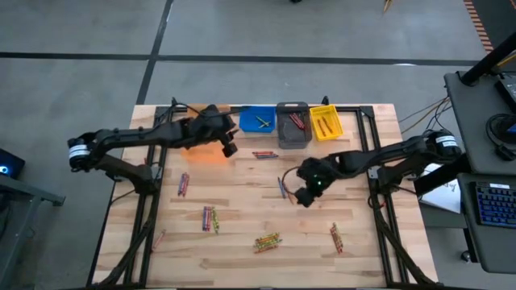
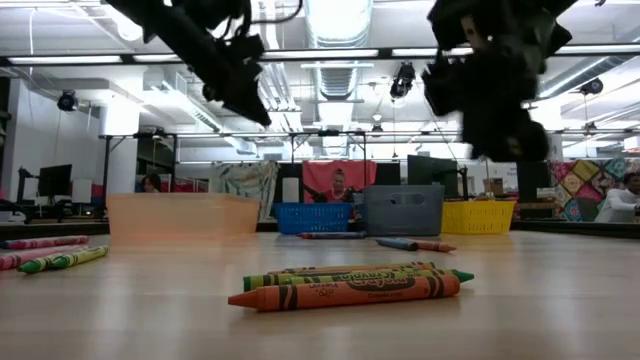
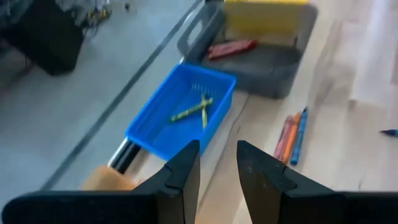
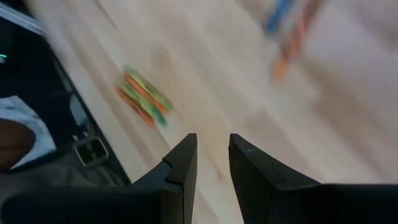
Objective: Sort crayons
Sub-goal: Put the orange crayon into the yellow bin
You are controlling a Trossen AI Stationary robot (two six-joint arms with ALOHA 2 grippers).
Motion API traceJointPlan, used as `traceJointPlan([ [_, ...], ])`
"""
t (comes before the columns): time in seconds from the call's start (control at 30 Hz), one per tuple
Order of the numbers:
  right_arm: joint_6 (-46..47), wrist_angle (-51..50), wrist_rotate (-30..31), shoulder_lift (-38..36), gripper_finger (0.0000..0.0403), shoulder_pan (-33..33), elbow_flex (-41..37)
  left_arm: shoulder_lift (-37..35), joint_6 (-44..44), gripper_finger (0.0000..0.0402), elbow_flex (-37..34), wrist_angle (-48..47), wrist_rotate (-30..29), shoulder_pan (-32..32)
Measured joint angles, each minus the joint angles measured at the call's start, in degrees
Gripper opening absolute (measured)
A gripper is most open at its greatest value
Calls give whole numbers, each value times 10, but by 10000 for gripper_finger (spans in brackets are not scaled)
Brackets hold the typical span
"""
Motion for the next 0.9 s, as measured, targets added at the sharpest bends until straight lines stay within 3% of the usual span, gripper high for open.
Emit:
traceJointPlan([
  [0.5,185,-271,-12,13,82,91,32,11,29,88,0,36,0,-5],
  [0.9,276,-329,-7,17,82,200,47,12,30,88,-1,45,0,-5],
])
